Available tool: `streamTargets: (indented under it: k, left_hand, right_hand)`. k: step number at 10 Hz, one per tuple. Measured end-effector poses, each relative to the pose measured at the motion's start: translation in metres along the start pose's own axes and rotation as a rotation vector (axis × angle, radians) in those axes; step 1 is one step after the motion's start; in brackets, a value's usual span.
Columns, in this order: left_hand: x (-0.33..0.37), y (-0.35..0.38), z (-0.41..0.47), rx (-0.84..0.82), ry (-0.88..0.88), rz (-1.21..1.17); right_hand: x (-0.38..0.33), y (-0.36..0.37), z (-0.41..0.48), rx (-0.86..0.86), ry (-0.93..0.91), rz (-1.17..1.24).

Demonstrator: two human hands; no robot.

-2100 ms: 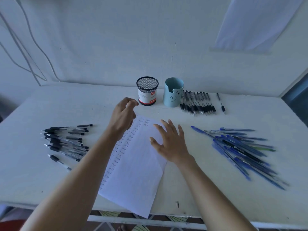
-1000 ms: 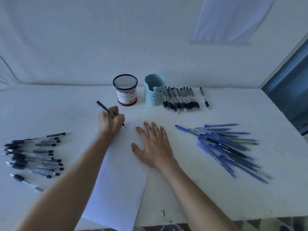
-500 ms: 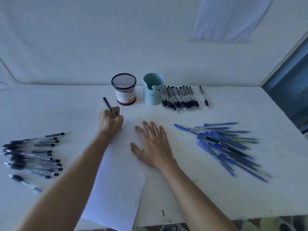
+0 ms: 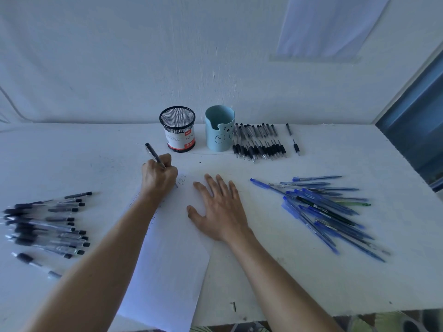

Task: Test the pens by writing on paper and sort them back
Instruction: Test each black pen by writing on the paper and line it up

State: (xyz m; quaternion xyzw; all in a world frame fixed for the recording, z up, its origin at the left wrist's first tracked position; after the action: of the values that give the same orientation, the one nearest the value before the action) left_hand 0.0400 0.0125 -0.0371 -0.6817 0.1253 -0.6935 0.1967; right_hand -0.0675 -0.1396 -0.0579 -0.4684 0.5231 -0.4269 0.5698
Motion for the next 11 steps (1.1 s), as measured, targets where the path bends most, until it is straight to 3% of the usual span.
streamTargets:
  k: [11]
  left_hand:
    - [0.0068, 0.0028, -0.0048, -0.021, 0.027, 0.026]
  right_hand:
    - [-0.0009, -0.0011, -0.0005, 0.008, 0.007, -0.001]
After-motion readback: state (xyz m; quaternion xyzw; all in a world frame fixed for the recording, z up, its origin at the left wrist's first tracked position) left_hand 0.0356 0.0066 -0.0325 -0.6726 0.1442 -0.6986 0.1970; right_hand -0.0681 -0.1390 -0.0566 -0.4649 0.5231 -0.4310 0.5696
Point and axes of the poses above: each hand's wrist, its own z-axis towards the middle knuckle, its own y-axis out of the palm, x = y × z, the point moved 7 cm from there along z, towards the middle knuckle, and after that the axes turned 6 degrees about -z, right-handed, at the moved point
